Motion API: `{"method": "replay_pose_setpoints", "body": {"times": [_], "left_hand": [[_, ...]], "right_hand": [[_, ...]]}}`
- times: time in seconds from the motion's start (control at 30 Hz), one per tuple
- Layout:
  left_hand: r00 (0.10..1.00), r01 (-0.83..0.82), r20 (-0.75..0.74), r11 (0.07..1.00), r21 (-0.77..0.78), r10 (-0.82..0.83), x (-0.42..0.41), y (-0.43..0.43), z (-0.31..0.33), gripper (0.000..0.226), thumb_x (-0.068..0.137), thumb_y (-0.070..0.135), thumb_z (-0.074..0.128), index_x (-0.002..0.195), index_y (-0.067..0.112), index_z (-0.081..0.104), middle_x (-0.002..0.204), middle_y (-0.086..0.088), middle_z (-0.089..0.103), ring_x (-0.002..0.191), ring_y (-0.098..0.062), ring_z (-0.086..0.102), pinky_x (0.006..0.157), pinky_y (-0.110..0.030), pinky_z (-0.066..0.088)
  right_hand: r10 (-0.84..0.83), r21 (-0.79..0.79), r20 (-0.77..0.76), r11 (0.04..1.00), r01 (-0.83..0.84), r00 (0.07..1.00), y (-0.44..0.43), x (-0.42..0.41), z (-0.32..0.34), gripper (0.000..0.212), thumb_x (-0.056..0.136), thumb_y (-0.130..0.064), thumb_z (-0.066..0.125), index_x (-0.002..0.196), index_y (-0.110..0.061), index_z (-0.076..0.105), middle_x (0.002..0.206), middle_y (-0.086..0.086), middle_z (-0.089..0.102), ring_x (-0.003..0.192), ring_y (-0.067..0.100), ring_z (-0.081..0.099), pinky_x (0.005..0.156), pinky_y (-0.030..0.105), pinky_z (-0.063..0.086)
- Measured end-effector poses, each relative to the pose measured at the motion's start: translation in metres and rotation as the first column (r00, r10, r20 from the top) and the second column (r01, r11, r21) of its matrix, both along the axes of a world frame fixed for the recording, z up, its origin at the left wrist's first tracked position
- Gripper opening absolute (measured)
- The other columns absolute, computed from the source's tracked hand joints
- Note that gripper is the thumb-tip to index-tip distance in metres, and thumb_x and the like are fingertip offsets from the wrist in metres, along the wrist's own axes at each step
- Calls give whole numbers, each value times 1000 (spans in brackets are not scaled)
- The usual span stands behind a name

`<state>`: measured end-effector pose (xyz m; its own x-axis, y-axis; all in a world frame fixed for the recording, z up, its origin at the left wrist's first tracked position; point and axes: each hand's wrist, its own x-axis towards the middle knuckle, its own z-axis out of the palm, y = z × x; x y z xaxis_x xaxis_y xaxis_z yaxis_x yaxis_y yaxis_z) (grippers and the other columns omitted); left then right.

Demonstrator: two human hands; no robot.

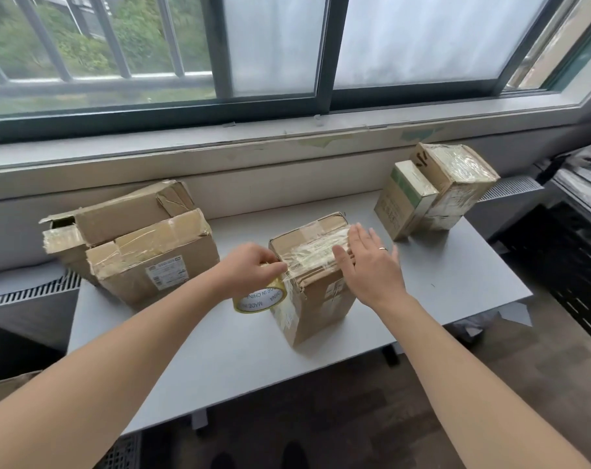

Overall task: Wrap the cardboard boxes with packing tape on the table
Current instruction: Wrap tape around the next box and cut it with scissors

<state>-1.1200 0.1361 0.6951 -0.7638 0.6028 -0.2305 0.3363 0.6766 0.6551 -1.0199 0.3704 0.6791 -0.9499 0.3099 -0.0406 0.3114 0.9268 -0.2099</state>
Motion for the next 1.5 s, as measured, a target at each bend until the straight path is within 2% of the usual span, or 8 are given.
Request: {"method": "replay_pose_setpoints", "body": {"times": [0.07,0.23,0.4,0.57,0.77,1.03,1.27,1.5], "left_hand": [[1000,-10,8,1000,28,10,3,-3,-6,36,99,34,62,81,3,70,57,0,49,45,-8,38,47,-22,34],[999,-41,26,996,77,40,9,-11,-15,33,99,37,62,85,11,74,58,2,54,47,-7,41,51,-25,37],[998,-51,-22,992,113,54,10,-8,-21,34,99,37,61,83,11,73,62,0,59,56,-13,46,55,-29,36],[999,-44,-14,991,125,46,4,-14,-25,33,100,43,61,80,19,72,62,4,61,54,-10,47,53,-26,35],[999,-28,-25,995,99,31,6,-10,-20,30,101,41,60,91,17,75,68,12,61,62,-3,53,54,-17,33],[999,-4,-34,1000,-27,3,-2,-29,18,32,96,51,62,106,24,76,88,4,72,81,-18,68,74,-32,54],[992,-35,-127,994,-107,21,2,-29,31,32,96,51,62,109,25,75,82,7,67,59,1,54,55,-18,44],[986,-168,23,986,20,167,16,-45,-31,33,94,53,66,108,24,77,99,8,72,95,-13,64,81,-29,48]], "right_hand": [[3,106,104,994,-14,995,-7,-1,3,78,103,-64,6,164,-16,12,171,0,10,158,21,2,121,65,4],[21,225,145,973,-53,989,-32,4,3,84,99,-57,-16,163,-8,9,171,11,6,159,25,1,122,64,-2],[319,158,178,925,-347,931,-78,16,8,104,85,-73,-25,163,-7,-2,171,11,-8,157,24,-12,126,55,-8],[537,112,262,809,-578,802,-75,7,23,104,92,-80,23,162,-10,-10,170,6,-17,156,19,-19,127,49,0],[525,157,392,771,-617,756,-48,-40,45,150,61,-81,74,156,-27,-29,168,6,-24,156,28,-19,125,59,-4],[548,208,343,748,-631,763,-42,-46,23,146,56,-76,76,158,-33,-19,158,1,11,150,32,10,120,69,4],[572,186,298,751,-634,765,-38,-46,19,144,56,-78,74,158,-35,-18,157,0,12,151,31,11,120,69,1],[616,162,208,745,-648,760,-34,-46,16,140,53,-80,70,161,-32,-6,152,-2,20,148,29,17,119,71,0]]}}
